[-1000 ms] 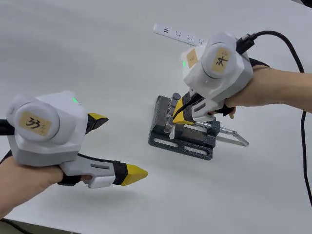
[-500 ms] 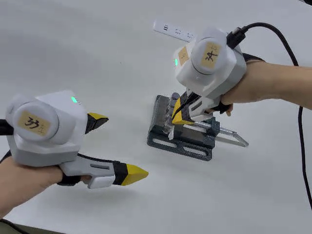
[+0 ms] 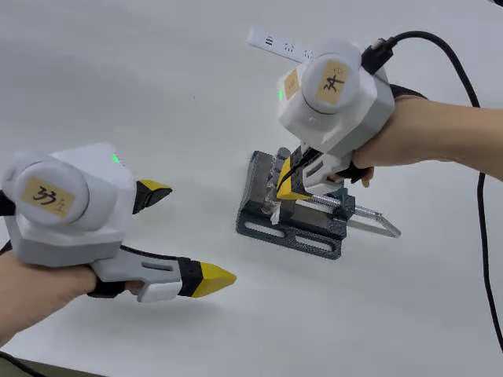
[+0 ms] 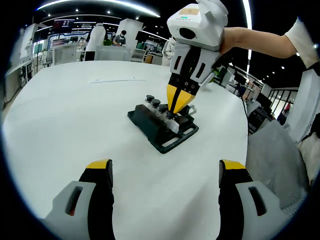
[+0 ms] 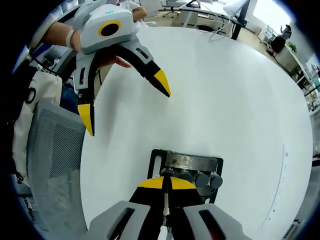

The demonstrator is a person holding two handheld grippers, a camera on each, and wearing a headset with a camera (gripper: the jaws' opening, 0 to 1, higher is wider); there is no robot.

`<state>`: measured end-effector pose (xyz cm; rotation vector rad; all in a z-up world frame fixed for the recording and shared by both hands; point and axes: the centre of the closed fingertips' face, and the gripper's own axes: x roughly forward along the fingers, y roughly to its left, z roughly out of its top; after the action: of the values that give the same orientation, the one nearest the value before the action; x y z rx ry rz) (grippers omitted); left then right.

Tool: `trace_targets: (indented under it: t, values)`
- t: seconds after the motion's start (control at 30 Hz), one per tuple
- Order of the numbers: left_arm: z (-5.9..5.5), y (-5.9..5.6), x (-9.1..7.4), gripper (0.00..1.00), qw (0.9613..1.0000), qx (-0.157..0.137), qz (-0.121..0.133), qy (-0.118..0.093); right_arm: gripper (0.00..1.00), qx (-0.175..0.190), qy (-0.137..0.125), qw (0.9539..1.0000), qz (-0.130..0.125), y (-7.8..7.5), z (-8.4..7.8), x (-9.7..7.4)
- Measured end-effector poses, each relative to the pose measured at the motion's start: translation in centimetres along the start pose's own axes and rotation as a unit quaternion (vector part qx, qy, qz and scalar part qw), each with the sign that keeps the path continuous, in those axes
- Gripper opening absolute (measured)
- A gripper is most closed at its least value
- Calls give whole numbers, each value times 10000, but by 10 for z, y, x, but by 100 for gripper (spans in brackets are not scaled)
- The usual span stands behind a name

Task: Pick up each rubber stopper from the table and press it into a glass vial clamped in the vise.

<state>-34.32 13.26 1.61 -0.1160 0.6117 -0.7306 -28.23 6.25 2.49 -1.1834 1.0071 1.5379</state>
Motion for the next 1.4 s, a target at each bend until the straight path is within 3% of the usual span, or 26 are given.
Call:
trace_targets:
  t: [0.43, 0.63, 0.87, 0.97, 1.03, 1.07, 1.17, 1.2, 1.33, 1.4]
  values:
    - [-2, -1, 1, 86, 9999, -99, 16, -40, 0, 180, 122, 9996, 158, 3, 3, 1]
    - [-4, -1, 3, 86, 9999, -110, -3, -38, 0, 257, 407, 9985, 268, 1, 5, 2]
    - [-5, -1, 3, 86, 9998, -169, 17, -69, 0, 245, 573, 9977, 275, 2, 3, 3]
    - [-5, -1, 2, 86, 9998, -184, 35, -85, 0, 454, 588, 9965, 388, 2, 3, 3]
    - [-6, 0, -1, 86, 9998, -183, 62, -81, 0, 369, 586, 9967, 419, -3, 3, 4]
    - [-6, 0, -2, 86, 9998, -189, 72, -88, 0, 548, 540, 9962, 417, -2, 3, 4]
    - [-6, 0, -3, 86, 9998, -159, 96, -76, 0, 440, 538, 9969, 376, 2, 3, 4]
    - [-6, 0, -3, 86, 9998, -160, 96, -68, 0, 188, 567, 9977, 326, 1, 3, 4]
    - [2, -2, -6, 86, 9998, -104, 114, -98, 0, 257, 592, 9977, 222, 4, 3, 3]
    - [7, -3, -8, 86, 9998, -41, 136, -114, 0, 252, 485, 9984, 159, 4, 3, 2]
